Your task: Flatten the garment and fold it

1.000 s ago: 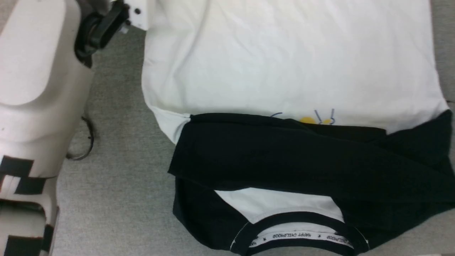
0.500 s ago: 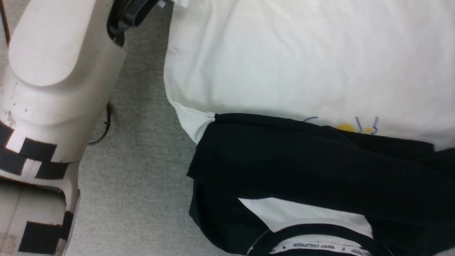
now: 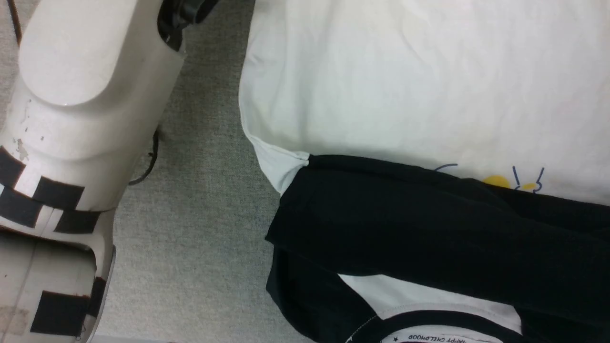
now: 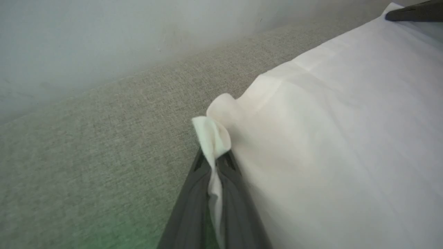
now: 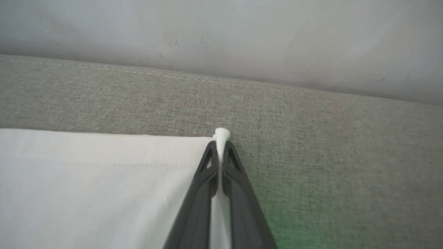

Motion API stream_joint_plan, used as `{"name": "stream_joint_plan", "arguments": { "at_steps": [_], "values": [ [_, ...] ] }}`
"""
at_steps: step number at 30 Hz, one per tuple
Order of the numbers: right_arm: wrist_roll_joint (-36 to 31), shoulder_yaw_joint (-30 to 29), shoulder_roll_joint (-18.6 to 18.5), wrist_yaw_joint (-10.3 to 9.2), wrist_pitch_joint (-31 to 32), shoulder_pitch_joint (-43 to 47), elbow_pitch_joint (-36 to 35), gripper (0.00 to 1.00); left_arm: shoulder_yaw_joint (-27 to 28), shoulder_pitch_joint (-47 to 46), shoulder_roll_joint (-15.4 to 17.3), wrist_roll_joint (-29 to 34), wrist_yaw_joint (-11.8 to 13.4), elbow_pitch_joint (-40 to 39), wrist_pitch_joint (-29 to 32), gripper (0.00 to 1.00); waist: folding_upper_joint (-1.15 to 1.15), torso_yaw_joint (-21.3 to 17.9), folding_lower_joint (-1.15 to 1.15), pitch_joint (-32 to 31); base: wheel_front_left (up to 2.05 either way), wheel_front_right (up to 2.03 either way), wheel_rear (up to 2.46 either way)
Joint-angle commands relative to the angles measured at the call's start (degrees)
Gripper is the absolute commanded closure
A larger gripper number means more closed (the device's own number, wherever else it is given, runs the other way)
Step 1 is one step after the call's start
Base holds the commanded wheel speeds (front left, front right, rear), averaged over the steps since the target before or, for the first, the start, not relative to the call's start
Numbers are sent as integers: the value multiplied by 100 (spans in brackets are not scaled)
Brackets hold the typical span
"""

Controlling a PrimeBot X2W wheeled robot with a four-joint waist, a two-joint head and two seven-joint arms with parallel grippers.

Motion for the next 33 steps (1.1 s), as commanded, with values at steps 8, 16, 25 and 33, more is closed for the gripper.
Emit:
{"name": "stream_joint_plan", "arguments": {
  "at_steps": [8, 16, 25, 33],
  "values": [
    [248, 40, -293, -6, -668, -62, -13, 100, 308, -2, 67, -51, 82, 320, -763, 100, 0, -63, 0, -253, 0, 0, 0],
    [920, 62, -459, -6, -1085, 391, -215, 100, 432, 189, 305, -98, -3, 325, -1150, 100, 0, -164, 0, -810, 0, 0, 0],
    [1922, 95, -707, -6, -1388, 1885, -1302, 100, 361, 1187, 728, 11, -12, -632, -1695, 100, 0, -293, 0, -1587, 0, 0, 0],
    [2338, -48, -511, -6, -1508, 3299, -2219, 100, 283, 2745, 1147, 133, 467, -2139, -1923, 100, 0, -472, 0, -2348, 0, 0, 0]
  ]
}}
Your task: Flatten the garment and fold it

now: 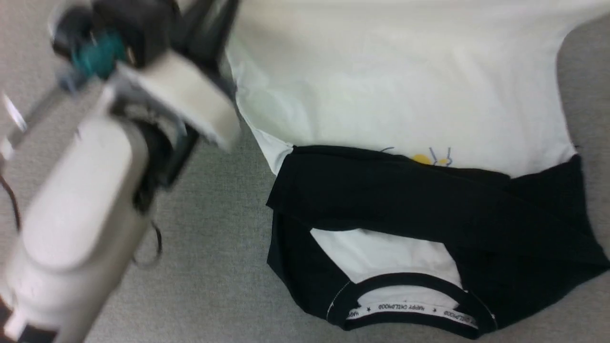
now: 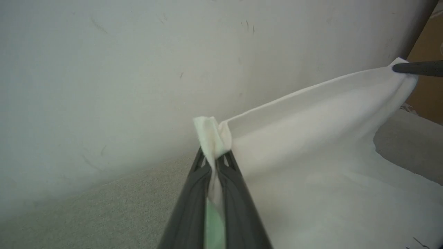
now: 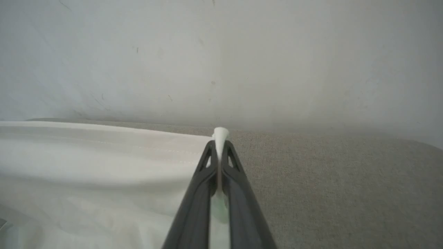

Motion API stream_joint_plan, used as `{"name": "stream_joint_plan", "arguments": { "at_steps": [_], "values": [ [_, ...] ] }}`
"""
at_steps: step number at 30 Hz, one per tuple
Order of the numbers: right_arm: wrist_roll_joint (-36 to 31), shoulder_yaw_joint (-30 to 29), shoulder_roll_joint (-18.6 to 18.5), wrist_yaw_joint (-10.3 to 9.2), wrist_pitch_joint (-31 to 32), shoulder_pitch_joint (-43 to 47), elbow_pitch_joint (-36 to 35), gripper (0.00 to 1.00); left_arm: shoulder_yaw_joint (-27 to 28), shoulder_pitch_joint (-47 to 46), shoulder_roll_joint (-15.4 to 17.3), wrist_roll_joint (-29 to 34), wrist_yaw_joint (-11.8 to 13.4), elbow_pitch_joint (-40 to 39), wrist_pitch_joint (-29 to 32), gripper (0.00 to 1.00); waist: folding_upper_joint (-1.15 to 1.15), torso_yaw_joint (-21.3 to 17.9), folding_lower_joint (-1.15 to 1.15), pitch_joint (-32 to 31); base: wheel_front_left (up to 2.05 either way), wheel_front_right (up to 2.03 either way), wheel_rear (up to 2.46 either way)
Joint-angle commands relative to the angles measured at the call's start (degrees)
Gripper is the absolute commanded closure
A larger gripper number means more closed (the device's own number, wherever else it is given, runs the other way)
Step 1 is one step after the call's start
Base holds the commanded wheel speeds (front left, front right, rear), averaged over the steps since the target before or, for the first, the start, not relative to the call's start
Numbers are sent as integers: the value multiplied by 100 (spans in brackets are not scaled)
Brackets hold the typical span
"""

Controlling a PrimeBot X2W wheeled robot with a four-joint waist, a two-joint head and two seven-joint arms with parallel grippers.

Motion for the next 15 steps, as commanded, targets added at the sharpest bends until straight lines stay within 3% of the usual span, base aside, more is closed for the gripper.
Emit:
{"name": "stream_joint_plan", "arguments": {
  "at_steps": [1, 10, 15],
  "values": [
    [30, -31, 12, -12, -17, 108, -44, 100, -8, 129, 44, 13, 43, -46, -23, 100, 0, -153, 1, -520, 0, 0, 0],
    [192, -598, 519, -12, 47, 1956, -1120, 100, -458, 2002, 491, 642, 730, -1344, -334, 100, 0, -88, 1, -1309, 0, 0, 0],
    [173, -828, 874, -12, 29, 2903, -1502, 100, -755, 2809, 506, 830, 1029, -1650, -533, 100, 0, -34, 1, -1590, 0, 0, 0]
  ]
}}
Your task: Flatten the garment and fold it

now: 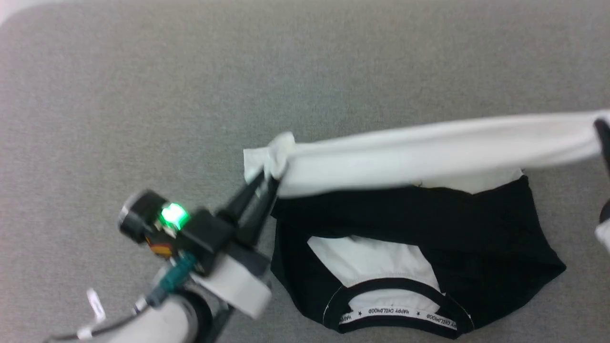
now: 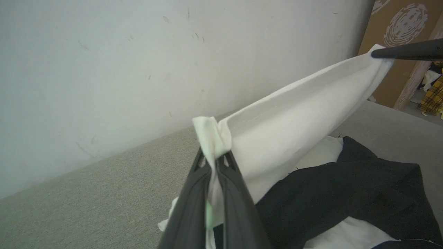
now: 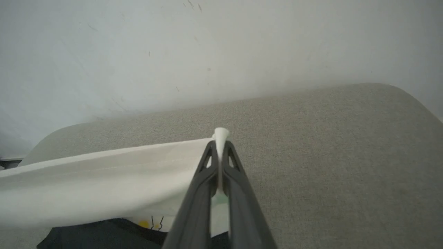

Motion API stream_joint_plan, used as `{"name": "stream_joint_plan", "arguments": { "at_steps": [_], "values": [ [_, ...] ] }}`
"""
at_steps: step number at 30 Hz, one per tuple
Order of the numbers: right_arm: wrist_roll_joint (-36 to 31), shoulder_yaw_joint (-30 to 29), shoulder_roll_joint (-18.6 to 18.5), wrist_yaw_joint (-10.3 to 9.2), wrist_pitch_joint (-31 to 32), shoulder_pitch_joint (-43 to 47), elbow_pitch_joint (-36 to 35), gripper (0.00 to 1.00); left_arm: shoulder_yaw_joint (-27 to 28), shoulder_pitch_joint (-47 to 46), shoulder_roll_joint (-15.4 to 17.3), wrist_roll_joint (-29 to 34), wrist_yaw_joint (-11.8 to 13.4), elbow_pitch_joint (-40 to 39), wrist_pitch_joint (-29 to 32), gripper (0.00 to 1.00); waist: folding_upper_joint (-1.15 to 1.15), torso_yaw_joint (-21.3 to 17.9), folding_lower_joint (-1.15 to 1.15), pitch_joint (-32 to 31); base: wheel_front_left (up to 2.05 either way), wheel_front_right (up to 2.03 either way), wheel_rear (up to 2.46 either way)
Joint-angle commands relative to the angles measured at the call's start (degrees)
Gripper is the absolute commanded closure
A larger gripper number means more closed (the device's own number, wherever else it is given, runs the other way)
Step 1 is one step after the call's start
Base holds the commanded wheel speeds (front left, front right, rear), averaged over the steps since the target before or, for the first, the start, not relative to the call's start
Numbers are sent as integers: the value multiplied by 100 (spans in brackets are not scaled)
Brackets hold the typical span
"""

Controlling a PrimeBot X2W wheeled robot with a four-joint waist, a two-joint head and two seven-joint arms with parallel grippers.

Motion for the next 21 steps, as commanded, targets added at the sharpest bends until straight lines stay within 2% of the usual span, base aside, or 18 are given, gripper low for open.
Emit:
{"name": "stream_joint_plan", "arguments": {
  "at_steps": [1, 7, 13, 21],
  "values": [
    [4, -29, 47, -10, -20, 112, -45, 100, -39, 107, 11, 47, 33, -31, -57, 100, 0, 47, 2, -285, 0, 0, 0],
    [-15, -39, 351, -10, -132, 943, -95, 100, -437, 770, -136, 46, 66, 196, -468, 100, 0, 70, 2, -518, 0, 0, 0],
    [-64, 144, 397, -10, -312, 1569, 87, 100, -764, 1166, -338, -114, -218, 836, -1106, 100, 0, 60, 2, -614, 0, 0, 0],
    [-47, 351, 243, -10, -495, 1922, 398, 100, -911, 1319, -550, -451, -625, 1801, -1401, 100, 0, -21, 2, -519, 0, 0, 0]
  ]
}}
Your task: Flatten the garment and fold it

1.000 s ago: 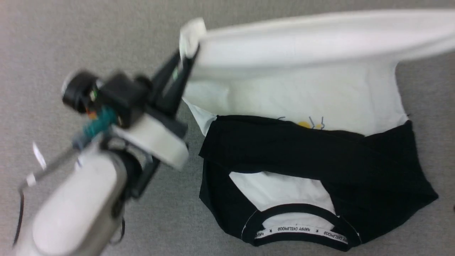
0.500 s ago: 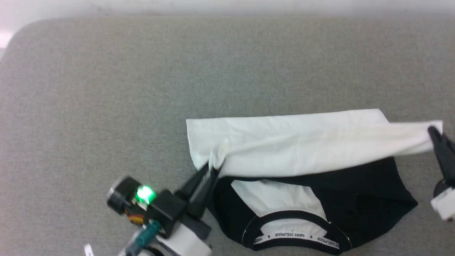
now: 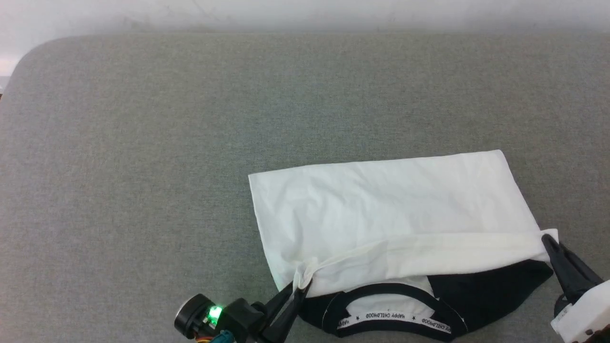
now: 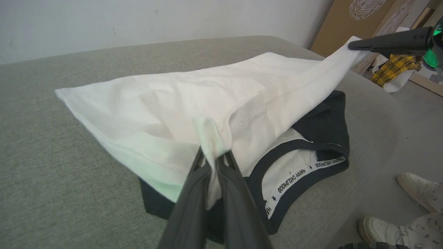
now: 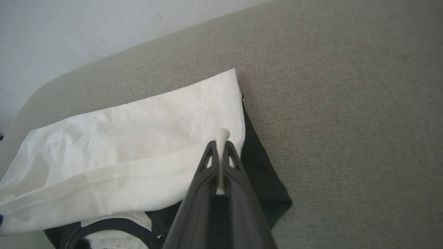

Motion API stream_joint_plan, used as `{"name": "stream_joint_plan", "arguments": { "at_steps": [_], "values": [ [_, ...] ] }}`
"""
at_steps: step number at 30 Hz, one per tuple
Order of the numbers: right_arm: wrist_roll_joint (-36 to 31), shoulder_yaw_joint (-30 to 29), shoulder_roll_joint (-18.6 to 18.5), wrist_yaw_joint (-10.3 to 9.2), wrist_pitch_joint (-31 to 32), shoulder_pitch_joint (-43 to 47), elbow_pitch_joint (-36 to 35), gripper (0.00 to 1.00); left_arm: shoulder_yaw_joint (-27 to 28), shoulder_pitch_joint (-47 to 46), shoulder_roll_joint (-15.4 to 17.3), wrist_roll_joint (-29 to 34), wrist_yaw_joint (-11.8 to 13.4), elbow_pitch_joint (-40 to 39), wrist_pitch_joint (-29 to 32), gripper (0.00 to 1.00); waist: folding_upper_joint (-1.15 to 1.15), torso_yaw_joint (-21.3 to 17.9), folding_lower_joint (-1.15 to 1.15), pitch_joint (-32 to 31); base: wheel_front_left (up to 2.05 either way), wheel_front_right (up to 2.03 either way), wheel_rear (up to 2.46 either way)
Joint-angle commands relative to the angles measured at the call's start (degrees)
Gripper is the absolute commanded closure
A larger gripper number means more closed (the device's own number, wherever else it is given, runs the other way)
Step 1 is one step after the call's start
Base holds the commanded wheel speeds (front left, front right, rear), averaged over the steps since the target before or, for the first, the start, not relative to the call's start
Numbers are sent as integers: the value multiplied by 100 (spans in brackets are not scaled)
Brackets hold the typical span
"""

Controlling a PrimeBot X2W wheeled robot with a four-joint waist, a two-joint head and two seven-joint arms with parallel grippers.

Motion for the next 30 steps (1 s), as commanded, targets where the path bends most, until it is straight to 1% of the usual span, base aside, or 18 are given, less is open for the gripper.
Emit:
{"name": "stream_joint_plan", "arguments": {
  "at_steps": [1, 5, 10, 15, 16, 17, 18, 19, 20, 21, 22, 23, 30],
  "values": [
    [13, 16, -18, -6, -40, 46, 45, 100, -2, 27, -31, -62, -52, 69, -41, 100, 0, -24, 0, 25, 0, 0, 0],
    [31, 68, -147, -6, -110, 105, 156, 100, 3, 50, -24, -209, -163, 323, -39, 100, 0, -65, 0, 52, 0, 0, 0],
    [128, 121, -263, -6, -150, 233, 246, 100, -7, 177, -7, -442, -283, 356, -4, 100, 0, -96, 0, 30, 0, 0, 0],
    [132, 240, -332, -6, -148, 400, 352, 100, 18, 344, 18, -616, -286, 355, -7, 100, 0, -87, 0, -44, 0, 0, 0],
    [130, 270, -341, -6, -142, 431, 376, 100, 18, 375, 26, -639, -285, 368, -10, 97, 0, -85, 0, -64, 0, 0, 0],
    [134, 305, -351, -6, -129, 457, 404, 99, 15, 406, 33, -660, -287, 386, -10, 91, 0, -83, 0, -83, 0, 0, 0],
    [131, 337, -366, -6, -115, 481, 431, 88, 11, 433, 35, -684, -285, 405, -4, 76, 0, -78, 0, -100, 0, 0, 0],
    [126, 360, -378, -6, -106, 504, 453, 80, 6, 451, 34, -700, -283, 419, 1, 62, 0, -73, 0, -115, 0, 0, 0],
    [122, 370, -381, -6, -108, 519, 472, 55, 1, 464, 32, -716, -279, 434, 11, 50, 0, -68, 0, -133, 0, 0, 0],
    [118, 377, -380, -6, -113, 528, 486, 0, -2, 475, 26, -734, -275, 447, 23, 25, 0, -64, 0, -149, 0, 0, 0],
    [115, 382, -377, -6, -121, 531, 499, 0, -1, 484, 18, -756, -270, 457, 31, 11, 0, -60, 0, -165, 0, 0, 0],
    [114, 387, -373, -6, -126, 535, 510, 0, 1, 492, 12, -773, -263, 463, 37, 0, 0, -56, 0, -182, 0, 0, 0],
    [155, 345, -360, -6, -123, 589, 494, 0, 37, 641, 30, -901, -189, 410, 40, 0, 0, -48, 0, -264, 0, 0, 0]
  ]
}}
